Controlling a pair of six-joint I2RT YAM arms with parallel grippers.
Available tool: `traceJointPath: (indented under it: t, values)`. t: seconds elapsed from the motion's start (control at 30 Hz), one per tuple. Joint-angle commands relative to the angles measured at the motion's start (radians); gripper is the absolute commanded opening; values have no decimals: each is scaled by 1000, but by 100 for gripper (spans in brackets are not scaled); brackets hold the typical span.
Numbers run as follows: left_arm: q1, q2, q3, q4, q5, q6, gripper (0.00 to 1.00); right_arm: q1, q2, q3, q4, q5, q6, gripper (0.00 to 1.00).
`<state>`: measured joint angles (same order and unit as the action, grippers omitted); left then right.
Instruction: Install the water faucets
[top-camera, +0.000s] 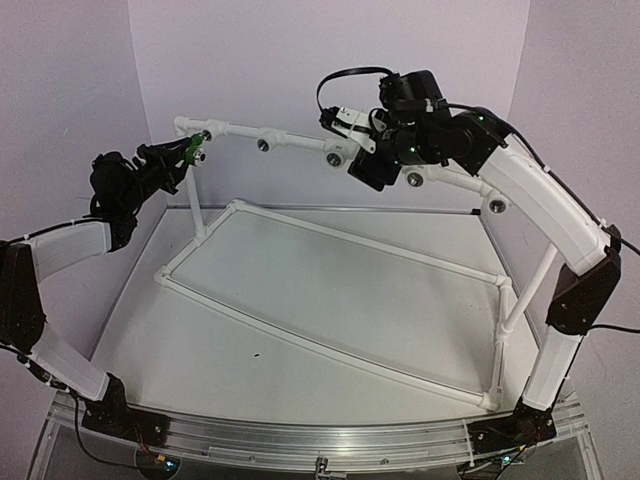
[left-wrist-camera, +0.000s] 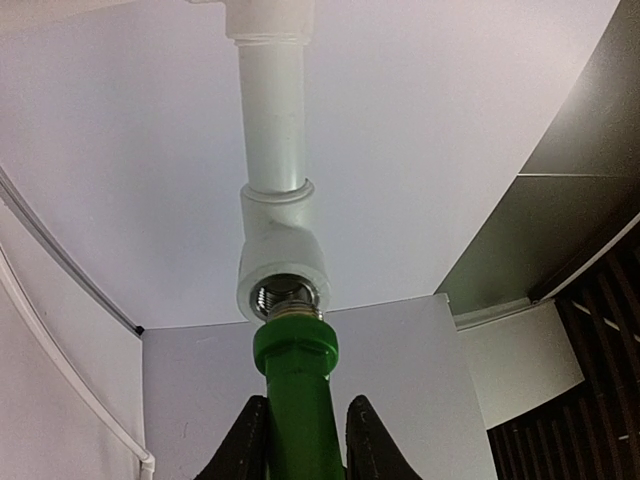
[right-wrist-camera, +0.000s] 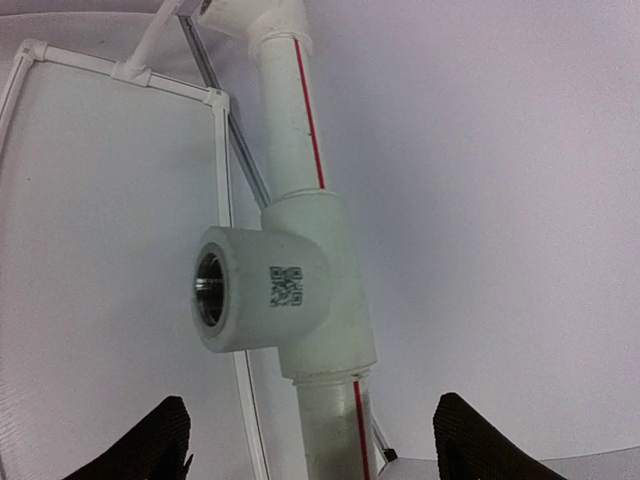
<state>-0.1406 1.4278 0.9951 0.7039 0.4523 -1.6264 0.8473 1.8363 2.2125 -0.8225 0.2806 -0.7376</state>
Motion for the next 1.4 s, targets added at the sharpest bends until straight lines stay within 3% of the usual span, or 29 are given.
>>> traceJointPath:
  t: [0.0,0.17,0.37,0.6,1.13,1.37]
  values:
    - [2,1,67,44,19,32,0,-24,35,34,29,60,-23,81]
    - [1,3,67,34,-7,41,0,-51,58,13,26,19,-50,75]
    - [2,57,117,59,-7,8,0,-51,58,-9,25,-26,-81,47]
    - [2,69,117,67,21,-16,0,-50,47,-23,26,-43,-76,23]
    - [0,47,91,40,62,-5,0,-50,46,-16,25,-86,-62,14]
    - [0,81,95,71,66,-44,0,-50,41,-18,25,-103,-62,3]
